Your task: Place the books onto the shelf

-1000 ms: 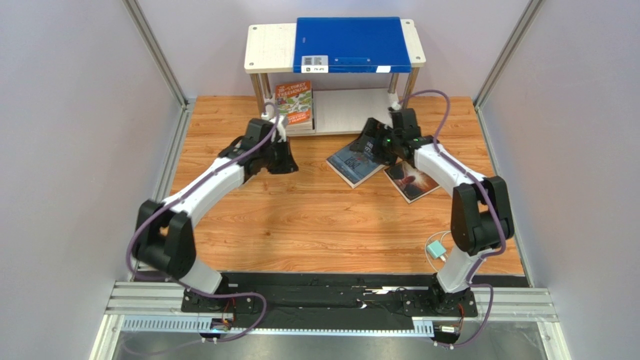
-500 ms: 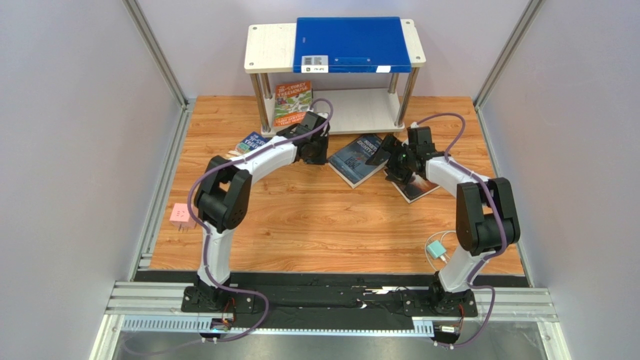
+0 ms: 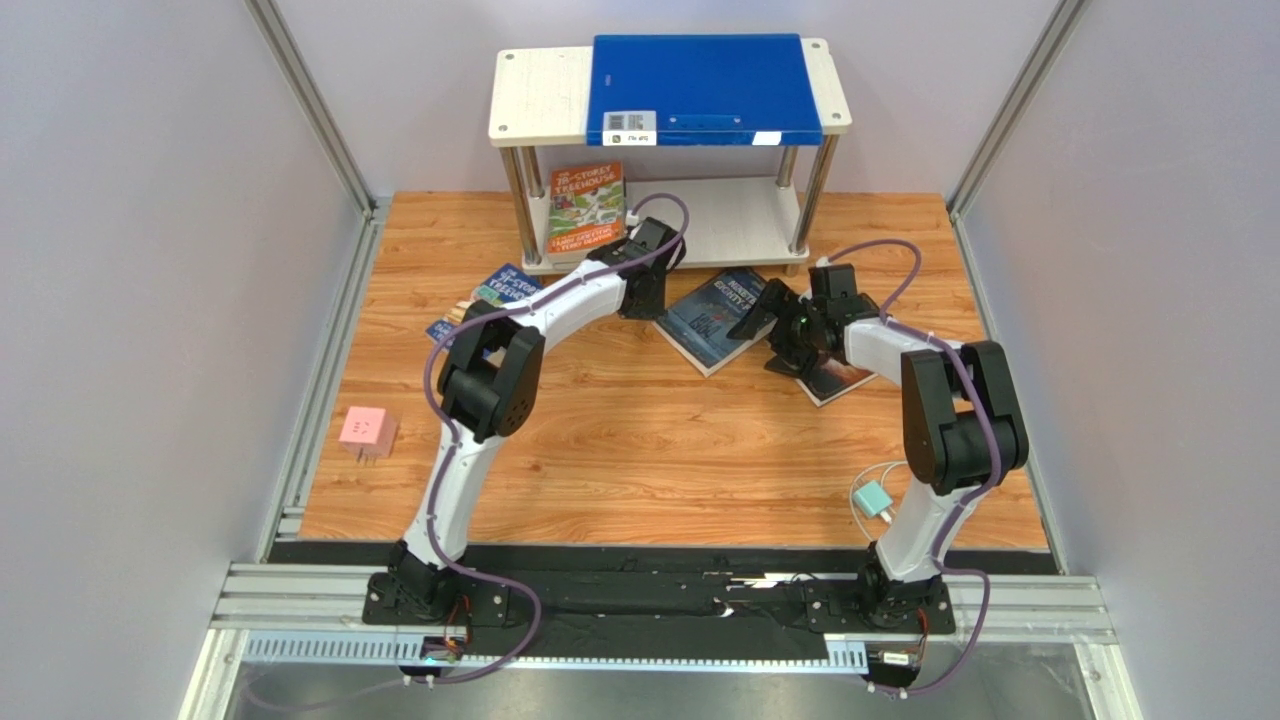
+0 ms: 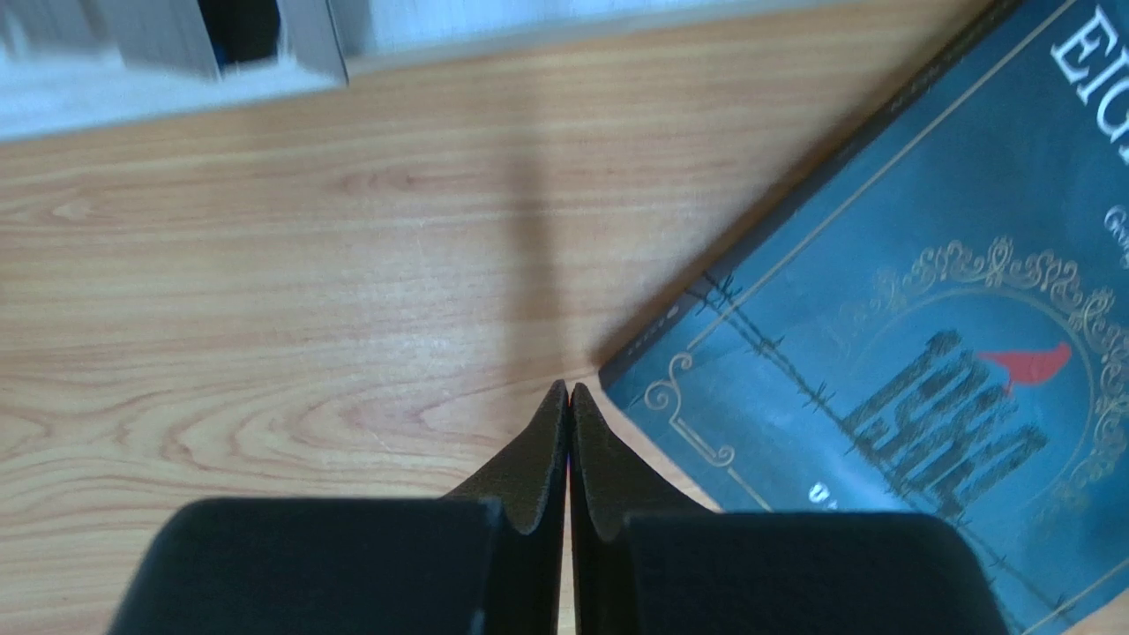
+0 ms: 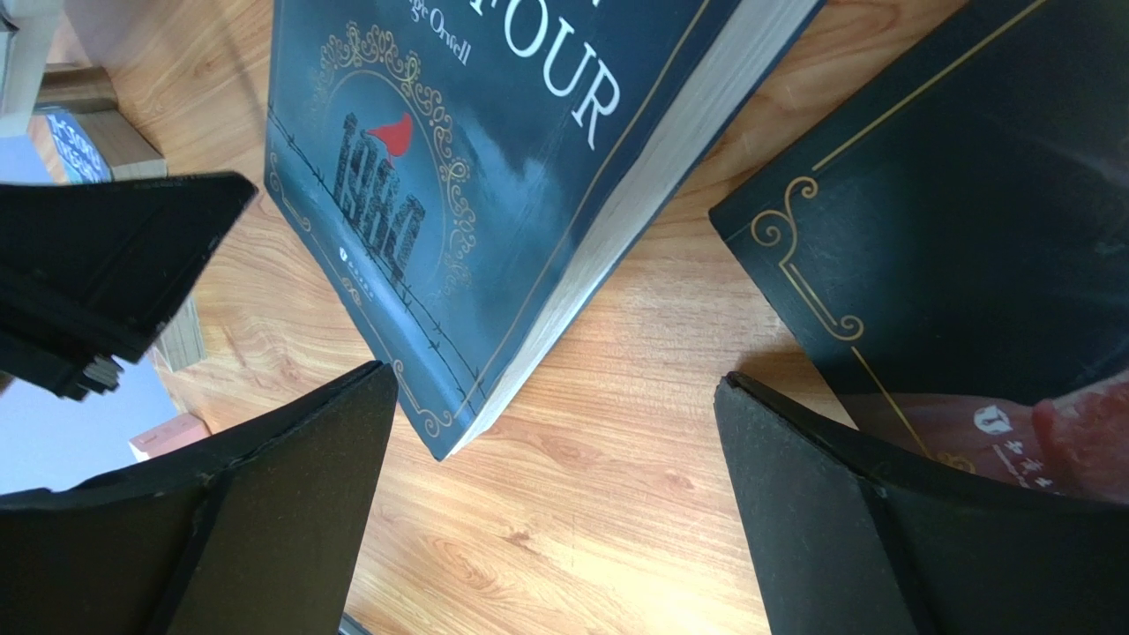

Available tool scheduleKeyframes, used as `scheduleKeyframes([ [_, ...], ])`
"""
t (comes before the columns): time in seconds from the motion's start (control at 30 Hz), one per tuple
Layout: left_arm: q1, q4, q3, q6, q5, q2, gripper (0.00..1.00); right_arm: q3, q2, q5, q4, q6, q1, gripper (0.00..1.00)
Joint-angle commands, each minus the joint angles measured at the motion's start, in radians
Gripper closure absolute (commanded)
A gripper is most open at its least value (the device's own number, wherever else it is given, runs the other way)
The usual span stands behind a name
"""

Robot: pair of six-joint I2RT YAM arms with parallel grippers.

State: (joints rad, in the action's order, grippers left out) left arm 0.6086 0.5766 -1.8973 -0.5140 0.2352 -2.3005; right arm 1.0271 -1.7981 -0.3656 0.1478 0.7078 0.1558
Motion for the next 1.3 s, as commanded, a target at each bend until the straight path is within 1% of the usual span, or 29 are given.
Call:
scheduleKeyframes([
  [0.0, 0.006, 0.084, -0.150, -0.020, 0.050, -0.043, 1.00, 0.002, -0.020, -0.006, -0.040, 0.004, -0.002, 0.00],
  [0.17, 0.011, 0.130, -0.278, -0.004, -0.017, -0.134, 1.00, -0.002, -0.020, -0.004, -0.040, 0.005, -0.009, 0.00],
  [0.27, 0.016, 0.163, -0.315, 0.005, -0.065, -0.171, 1.00, -0.007, -0.024, -0.004, -0.045, 0.007, -0.010, 0.00],
  [0.3, 0.020, 0.161, -0.315, 0.008, -0.095, -0.174, 1.00, -0.012, -0.026, -0.004, -0.056, 0.009, -0.012, 0.00],
  [0.43, 0.033, 0.172, -0.299, 0.020, -0.105, -0.180, 1.00, -0.025, -0.044, -0.032, -0.109, 0.015, -0.012, 0.01],
  [0.53, 0.040, 0.184, -0.283, 0.023, -0.143, -0.162, 1.00, -0.033, -0.060, -0.053, -0.139, 0.016, -0.013, 0.02],
  [0.7, 0.085, 0.172, -0.204, 0.043, -0.161, -0.109, 1.00, -0.039, -0.073, -0.076, -0.200, 0.019, -0.012, 0.07],
  [0.8, 0.108, 0.172, -0.152, 0.034, -0.181, -0.074, 1.00, -0.056, -0.063, -0.096, -0.238, 0.021, -0.012, 0.11],
  [0.83, 0.112, 0.161, -0.137, 0.034, -0.192, -0.059, 1.00, -0.061, -0.049, -0.098, -0.247, 0.018, -0.012, 0.15],
  [0.9, 0.129, 0.160, -0.108, 0.029, -0.191, -0.050, 1.00, -0.071, -0.035, -0.105, -0.269, 0.013, -0.012, 0.19],
  [0.93, 0.134, 0.158, -0.102, 0.029, -0.188, -0.047, 1.00, -0.070, -0.026, -0.110, -0.275, 0.012, -0.010, 0.24],
  [1.0, 0.144, 0.158, -0.098, 0.031, -0.185, -0.048, 1.00, -0.078, -0.015, -0.131, -0.298, 0.013, -0.010, 0.30],
  [1.03, 0.146, 0.158, -0.097, 0.032, -0.183, -0.050, 1.00, -0.084, -0.007, -0.134, -0.309, 0.012, -0.010, 0.36],
  [1.13, 0.148, 0.160, -0.095, 0.029, -0.186, -0.059, 1.00, -0.113, 0.034, -0.144, -0.350, 0.022, -0.010, 0.44],
  [1.27, 0.148, 0.160, -0.098, 0.029, -0.189, -0.069, 1.00, -0.122, 0.051, -0.164, -0.376, 0.024, -0.010, 0.46],
])
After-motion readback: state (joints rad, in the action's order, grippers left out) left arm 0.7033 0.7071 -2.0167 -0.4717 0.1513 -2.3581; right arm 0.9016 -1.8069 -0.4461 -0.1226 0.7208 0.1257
